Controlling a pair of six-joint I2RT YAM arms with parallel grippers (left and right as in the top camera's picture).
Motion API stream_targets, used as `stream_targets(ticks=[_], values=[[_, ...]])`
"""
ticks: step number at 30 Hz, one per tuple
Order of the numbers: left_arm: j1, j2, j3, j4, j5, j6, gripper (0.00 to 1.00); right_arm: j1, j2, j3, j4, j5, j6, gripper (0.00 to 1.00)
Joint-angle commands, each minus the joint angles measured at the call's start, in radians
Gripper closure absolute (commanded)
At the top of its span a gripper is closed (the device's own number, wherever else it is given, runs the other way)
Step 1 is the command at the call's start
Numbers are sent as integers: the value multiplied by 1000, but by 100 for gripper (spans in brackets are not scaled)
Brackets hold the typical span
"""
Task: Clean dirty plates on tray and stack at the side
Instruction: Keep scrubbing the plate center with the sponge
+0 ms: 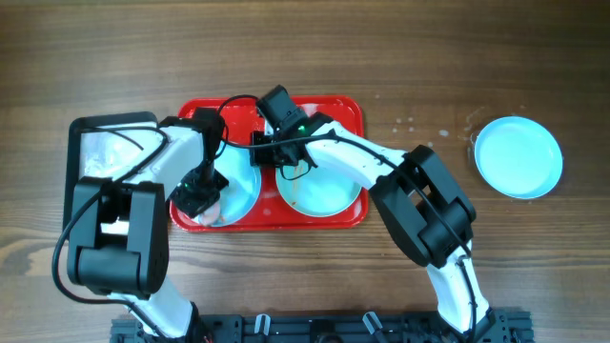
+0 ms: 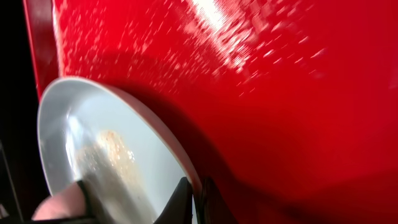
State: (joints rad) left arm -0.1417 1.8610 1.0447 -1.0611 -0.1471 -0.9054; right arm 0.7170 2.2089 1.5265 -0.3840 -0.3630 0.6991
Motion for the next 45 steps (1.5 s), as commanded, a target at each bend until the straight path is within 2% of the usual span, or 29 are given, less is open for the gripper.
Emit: stream_targets(ticks=[1, 6, 11, 14, 18, 22, 26, 31, 39, 45], values=[[15, 166, -109, -59, 196, 101, 96, -49, 27, -10, 10, 125, 19, 96], [15, 143, 38, -172, 211, 230, 96, -49, 27, -10, 9, 125, 18, 96], [15, 95, 203, -293, 320, 456, 96, -49, 27, -10, 9, 125, 18, 96], [15, 82, 225, -283, 333, 510, 96, -49, 27, -10, 9, 125, 18, 96], [15, 83, 225, -222, 279, 504, 96, -49, 27, -10, 8, 124, 18, 96], [16, 83, 225, -103, 129, 367, 96, -49, 27, -10, 9, 121, 17, 96], [15, 83, 225, 84, 91, 287, 96, -49, 27, -10, 9, 118, 16, 96], [15, 79, 230, 241, 93, 287, 96, -49, 27, -10, 9, 118, 13, 96], [19, -58, 397, 61, 93, 299, 96, -49, 27, -10, 18, 112, 7, 96], [124, -214, 445, -90, 96, 309, 96, -49, 26, -10, 21, 99, -18, 96]])
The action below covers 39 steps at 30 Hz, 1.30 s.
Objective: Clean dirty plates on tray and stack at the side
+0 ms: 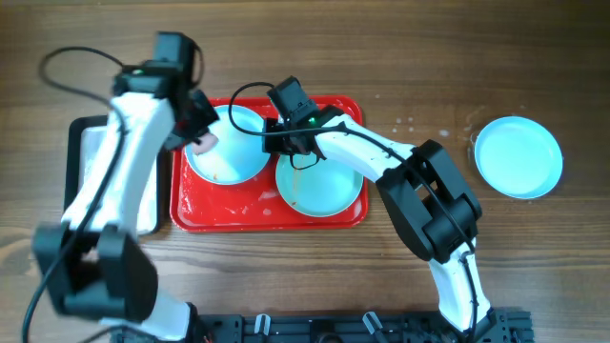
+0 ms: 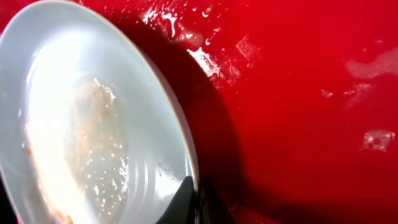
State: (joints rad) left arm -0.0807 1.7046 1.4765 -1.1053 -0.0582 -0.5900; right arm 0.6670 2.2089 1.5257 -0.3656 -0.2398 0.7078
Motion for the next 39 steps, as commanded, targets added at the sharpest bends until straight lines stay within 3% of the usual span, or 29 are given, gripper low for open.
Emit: stream_targets(ticks=[1, 2, 3, 4, 6, 8, 12, 14, 18, 19, 26, 34, 37, 39], values=[[72, -58, 13, -56, 16, 14, 96, 1, 26, -9, 6, -24, -27, 96], [79, -56, 13, -65, 22, 27, 96, 1, 26, -9, 11, -24, -27, 96], [83, -47, 13, -78, 23, 36, 96, 1, 26, -9, 19, -24, -28, 89], [83, -41, 13, -83, 23, 37, 96, 1, 26, -9, 29, -24, -28, 73], [83, -38, 13, -85, 23, 36, 96, 1, 26, -9, 49, -25, -27, 57], [83, -38, 13, -85, 23, 37, 96, 1, 26, -9, 69, -32, -27, 52], [83, -38, 13, -86, 23, 60, 96, 2, 26, -10, 67, -28, -27, 53], [83, -38, 13, -85, 23, 59, 96, 10, 26, -23, 67, 0, -24, 59], [83, -38, 13, -85, 23, 60, 96, 33, 32, -36, 70, 29, -24, 80], [83, -38, 13, -85, 23, 59, 96, 37, 32, -36, 69, 33, -24, 95], [83, -38, 13, -85, 23, 60, 96, 10, -14, -18, 46, 65, -63, 96], [83, -38, 13, -80, 23, 63, 96, 23, -369, -18, -101, 631, -295, 96], [83, -38, 13, -77, 23, 62, 96, 69, -422, -18, -111, 858, -405, 96], [83, -38, 13, -66, 23, 62, 96, 140, -419, -25, -108, 1126, -492, 96]])
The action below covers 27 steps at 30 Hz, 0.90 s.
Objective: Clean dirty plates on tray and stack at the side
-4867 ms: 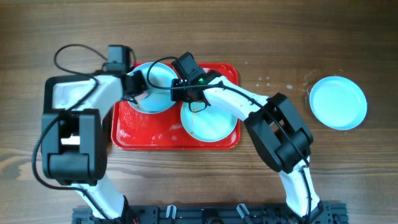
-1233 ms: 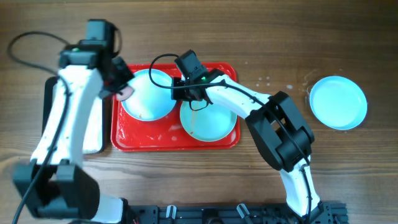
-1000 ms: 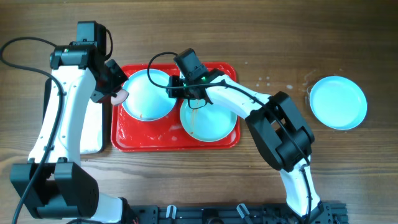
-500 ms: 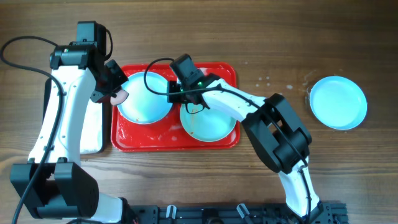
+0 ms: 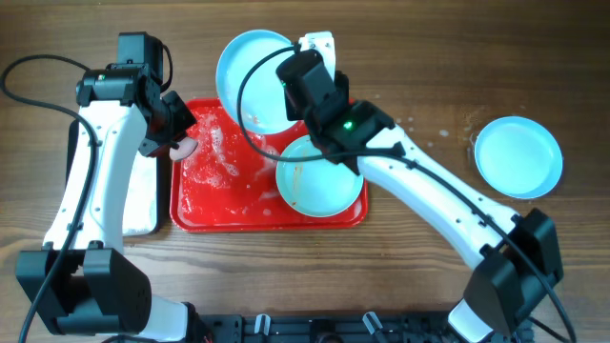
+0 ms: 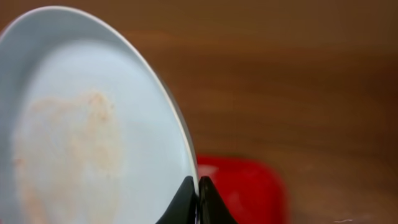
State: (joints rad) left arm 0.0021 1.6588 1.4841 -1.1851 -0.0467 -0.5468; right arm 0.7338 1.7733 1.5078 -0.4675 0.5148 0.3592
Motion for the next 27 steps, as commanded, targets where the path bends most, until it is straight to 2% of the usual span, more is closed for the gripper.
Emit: stream_targets(ticks=[1, 5, 9, 16, 22, 27], values=[[0, 8, 5, 15, 11, 19, 96, 92, 16, -11, -3, 423, -150, 96], [0, 9, 5, 18, 11, 19, 96, 170, 26, -35, 25, 628, -142, 96], [0, 10, 5, 18, 11, 19, 96, 209, 73, -37, 101, 742, -150, 96], [0, 10, 5, 19, 12, 19, 96, 233, 179, -37, 121, 768, -150, 96], [0, 10, -14, 41, 12, 19, 96, 249, 182, -37, 218, 771, -211, 96], [0, 10, -52, 55, 13, 19, 96, 250, 184, -37, 221, 759, -207, 96]])
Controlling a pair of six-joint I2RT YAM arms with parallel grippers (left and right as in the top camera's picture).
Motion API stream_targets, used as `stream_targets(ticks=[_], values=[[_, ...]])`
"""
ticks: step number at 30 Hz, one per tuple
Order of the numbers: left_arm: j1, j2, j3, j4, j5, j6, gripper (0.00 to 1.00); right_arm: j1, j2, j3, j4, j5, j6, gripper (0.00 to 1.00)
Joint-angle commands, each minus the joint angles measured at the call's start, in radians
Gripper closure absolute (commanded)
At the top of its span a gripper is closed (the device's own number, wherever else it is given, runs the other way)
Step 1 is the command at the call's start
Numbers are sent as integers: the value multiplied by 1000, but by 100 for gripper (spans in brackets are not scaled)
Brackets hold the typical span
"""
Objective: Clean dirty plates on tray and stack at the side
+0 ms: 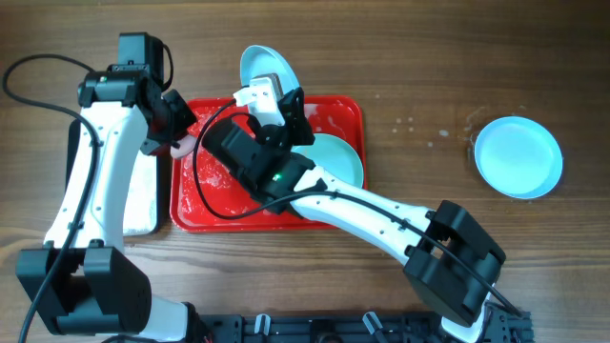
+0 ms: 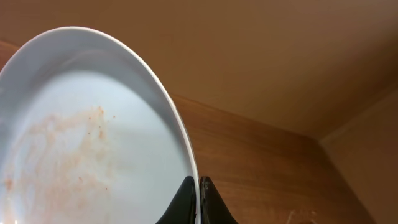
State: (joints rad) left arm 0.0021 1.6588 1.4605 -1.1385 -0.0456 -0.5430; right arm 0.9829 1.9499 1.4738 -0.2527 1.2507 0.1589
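Note:
My right gripper [image 1: 270, 90] is shut on the rim of a dirty pale blue plate [image 1: 263, 69], held tilted in the air over the back edge of the red tray [image 1: 205, 205]. In the right wrist view the plate [image 2: 93, 137] shows orange smears, and the gripper [image 2: 198, 199] pinches its rim. A second pale blue plate [image 1: 341, 157] lies on the tray's right half, partly under my right arm. At the tray's back left corner my left gripper [image 1: 179, 138] is shut on a pink sponge [image 1: 185, 146].
A clean pale blue plate [image 1: 518, 157] lies alone on the wooden table at the far right. A dark tray with a white cloth [image 1: 143, 205] sits left of the red tray. The red tray's floor is wet with foam.
The right arm has swung so that its body is over the tray's middle. The held plate now stands steeper and looks narrower from above. The left arm has not moved.
At first both plates lay on the tray, my left gripper with the sponge on the left plate and my right gripper shut on its rim. Then the left gripper was at that plate's back left. Then the plate hung lifted behind the tray, and now it is tilted.

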Motion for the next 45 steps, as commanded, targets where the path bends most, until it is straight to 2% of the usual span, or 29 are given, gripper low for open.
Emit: stream_targets(ticks=[1, 3, 6, 10, 13, 15, 20, 23, 27, 31, 38, 42, 45], values=[[0, 10, -31, 12, 18, 15, 96, 2, 7, -3, 6, 13, 2, 96], [0, 10, -33, 43, 74, 15, 96, 2, 7, -3, 5, -77, 15, 96], [0, 11, -47, 93, 131, 15, 96, 2, 7, -3, -18, -233, 120, 96], [0, 11, -136, 198, 200, 15, 96, -6, 7, -3, -96, -583, 400, 96], [0, 11, -252, 332, 237, 14, 96, -31, 9, -3, -104, -814, 518, 96], [0, 11, -328, 436, 239, 14, 96, -47, 11, -4, -103, -909, 535, 96], [-8, 11, -486, 636, 237, 11, 96, -77, 77, -3, -94, -961, 551, 96], [-34, 11, -513, 669, 235, 11, 96, -83, 126, -3, -72, -961, 550, 96], [-91, 11, -513, 674, 216, 12, 96, -84, 153, -3, -60, -961, 552, 96], [-187, 11, -524, 641, 69, 11, 96, -101, 154, -3, -56, -962, 570, 95], [-202, 11, -578, 603, 7, 3, 96, -174, 154, -3, -57, -1048, 609, 96], [-202, 11, -586, 604, -127, 3, 96, -191, 154, -3, -63, -1066, 612, 96], [-202, 11, -586, 608, -331, -46, 96, -190, 154, -3, -71, -1066, 631, 96]])
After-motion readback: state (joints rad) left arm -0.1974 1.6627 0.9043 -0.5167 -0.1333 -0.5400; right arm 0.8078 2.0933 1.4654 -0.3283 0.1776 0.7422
